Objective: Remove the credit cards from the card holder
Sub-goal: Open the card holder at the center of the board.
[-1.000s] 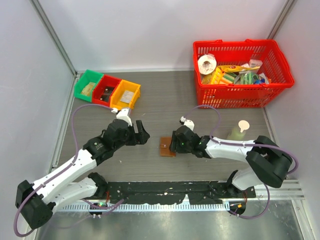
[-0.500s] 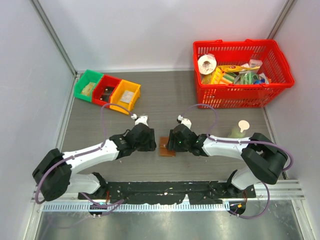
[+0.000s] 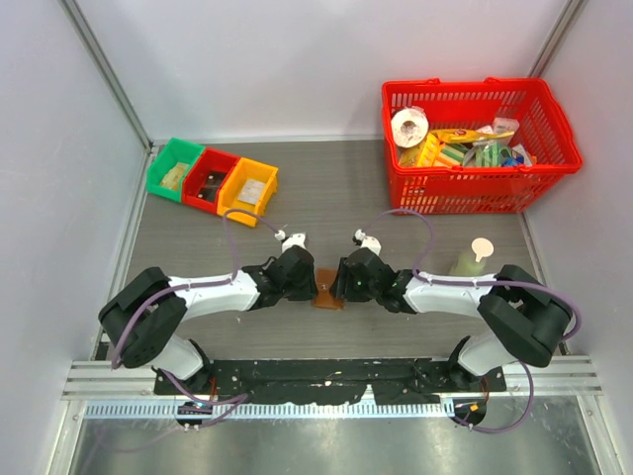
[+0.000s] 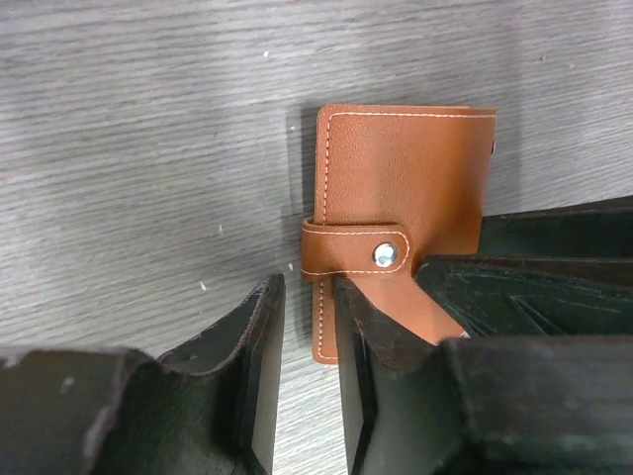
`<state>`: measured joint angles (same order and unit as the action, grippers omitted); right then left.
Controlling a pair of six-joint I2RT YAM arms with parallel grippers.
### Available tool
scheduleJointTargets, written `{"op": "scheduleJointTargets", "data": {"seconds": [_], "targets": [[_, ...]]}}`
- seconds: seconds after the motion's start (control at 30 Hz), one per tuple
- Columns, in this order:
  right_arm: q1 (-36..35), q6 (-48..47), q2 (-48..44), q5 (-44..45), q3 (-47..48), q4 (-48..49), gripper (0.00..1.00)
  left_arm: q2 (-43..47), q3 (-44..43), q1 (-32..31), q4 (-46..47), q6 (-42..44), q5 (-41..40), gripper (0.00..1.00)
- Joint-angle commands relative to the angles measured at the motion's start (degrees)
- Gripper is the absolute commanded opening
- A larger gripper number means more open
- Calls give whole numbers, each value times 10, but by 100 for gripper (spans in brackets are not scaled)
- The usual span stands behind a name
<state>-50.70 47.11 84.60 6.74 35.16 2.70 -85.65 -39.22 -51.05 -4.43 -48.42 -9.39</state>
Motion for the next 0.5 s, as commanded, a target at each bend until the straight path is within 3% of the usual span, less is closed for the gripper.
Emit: {"op": "scheduleJointTargets", "data": {"seconds": [0.0,0.17,0.47], "targets": [[-5,18,2,-43,-31,19,47,-26,-9,-6,71,-25,7,26],[9,22,-5,-43,-49,33,48,-31,5,-6,90,-33,0,16],[49,41,2,-50,-88,66,54,-37,17,-5,100,-43,3,13]]}}
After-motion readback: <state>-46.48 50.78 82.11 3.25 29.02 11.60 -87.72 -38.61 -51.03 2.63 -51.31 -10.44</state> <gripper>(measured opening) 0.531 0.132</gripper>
